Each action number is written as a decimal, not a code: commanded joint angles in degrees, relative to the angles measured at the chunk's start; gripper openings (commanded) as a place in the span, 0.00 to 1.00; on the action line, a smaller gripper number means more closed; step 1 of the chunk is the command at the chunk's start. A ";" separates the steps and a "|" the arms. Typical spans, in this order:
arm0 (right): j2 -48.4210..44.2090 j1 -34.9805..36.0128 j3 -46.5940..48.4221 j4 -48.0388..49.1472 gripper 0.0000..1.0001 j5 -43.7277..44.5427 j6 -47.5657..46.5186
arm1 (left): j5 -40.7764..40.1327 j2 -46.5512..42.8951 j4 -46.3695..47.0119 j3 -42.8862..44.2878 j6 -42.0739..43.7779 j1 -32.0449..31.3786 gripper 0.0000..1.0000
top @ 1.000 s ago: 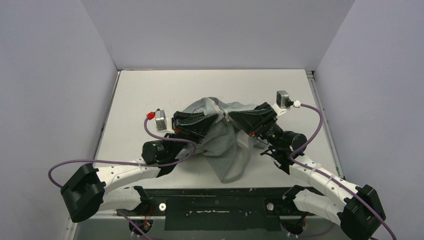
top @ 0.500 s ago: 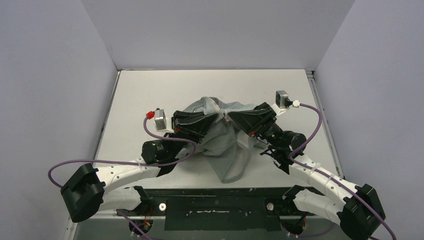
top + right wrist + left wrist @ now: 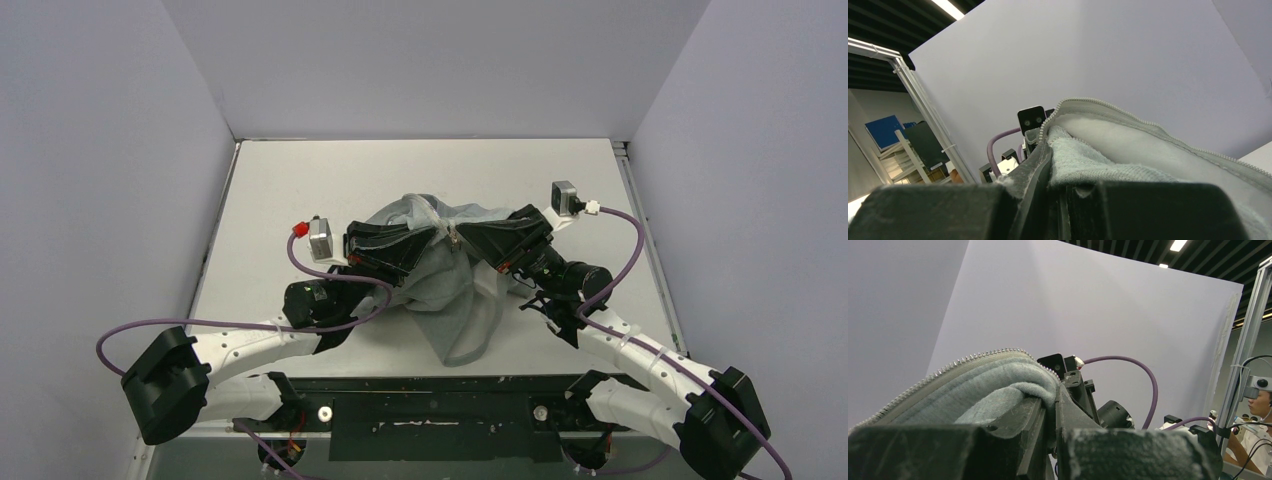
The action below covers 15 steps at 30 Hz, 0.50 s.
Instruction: Zip up the jacket
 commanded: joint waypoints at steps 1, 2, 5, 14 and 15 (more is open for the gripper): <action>-0.39 0.14 0.20 5.77 0.00 0.10 0.23 | 0.84 -0.43 16.24 2.45 -0.93 -0.37 0.00; -0.41 0.07 0.19 5.81 0.00 0.17 0.24 | 0.77 -0.41 16.21 2.23 -1.00 -0.36 0.00; -0.39 0.06 0.27 5.75 0.00 0.14 0.24 | 0.78 -0.44 16.23 1.77 -1.13 -0.36 0.00; -0.32 0.06 0.36 5.82 0.00 0.30 0.24 | 1.15 0.16 16.26 1.51 -1.53 -0.36 0.00; -0.37 0.01 0.40 5.87 0.00 0.30 0.24 | 1.21 0.24 16.25 1.53 -1.61 -0.36 0.00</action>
